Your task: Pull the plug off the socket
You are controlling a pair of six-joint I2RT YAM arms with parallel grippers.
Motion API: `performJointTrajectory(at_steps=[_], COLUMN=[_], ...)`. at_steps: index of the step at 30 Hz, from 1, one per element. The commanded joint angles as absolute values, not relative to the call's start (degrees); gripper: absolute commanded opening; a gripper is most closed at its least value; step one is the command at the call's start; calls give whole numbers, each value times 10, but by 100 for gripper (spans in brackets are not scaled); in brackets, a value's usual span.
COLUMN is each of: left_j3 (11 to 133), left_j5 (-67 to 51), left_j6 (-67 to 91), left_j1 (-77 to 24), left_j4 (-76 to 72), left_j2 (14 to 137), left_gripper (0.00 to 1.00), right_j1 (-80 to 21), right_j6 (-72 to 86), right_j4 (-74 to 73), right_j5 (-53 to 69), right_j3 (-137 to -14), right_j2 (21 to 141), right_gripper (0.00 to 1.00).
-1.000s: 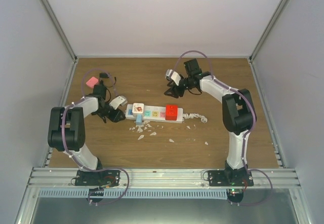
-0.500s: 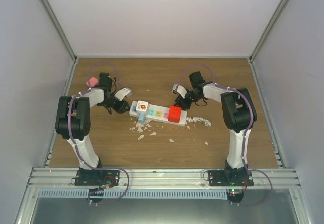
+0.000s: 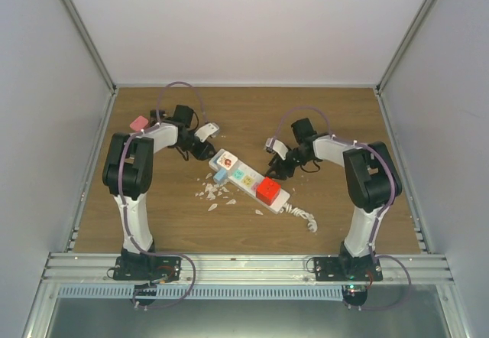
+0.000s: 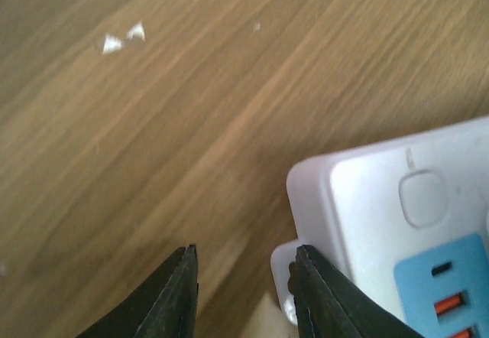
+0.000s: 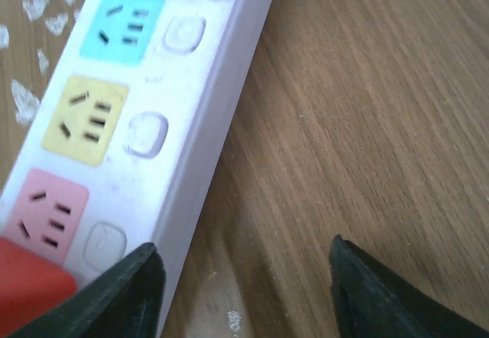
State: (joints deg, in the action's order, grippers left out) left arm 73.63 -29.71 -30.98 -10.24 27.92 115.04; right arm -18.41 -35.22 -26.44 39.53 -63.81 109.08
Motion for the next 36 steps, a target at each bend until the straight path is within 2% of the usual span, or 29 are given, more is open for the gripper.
performJointTrajectory(at_steps=[1,4,7,11,20,26,36], left_j3=[781,792,765,692,545,479,462], left_j5=[-311,-322,-336,-333,-345,-335,-321], left_j6=[-287,-276,-258,-249,-222,-225,-231], left_j1=[-116,-97,-78,-66,-60,-57,-48], left_j4=[293,300,289,256,231,242,256], left_j2=[1174,1150,1100,1006,814,737,711], left_gripper=[38,41,50,62,74,76,77], right_j1=[-173,-166,-166,-179,-258,-313,-374], right_j6=[-346,-346,-330,-266,-199,-172,-118], right_j4=[-278,-291,-300,-310,-310,-304,-294], right_j5=[412,402,398,392,374,337,259], right_j3=[-659,-707,-766,-815,-830,-841,-880], right_j2=[1062,1061,1055,1052,1044,1060,1114], right_gripper=[66,84,91,95,100,100,100])
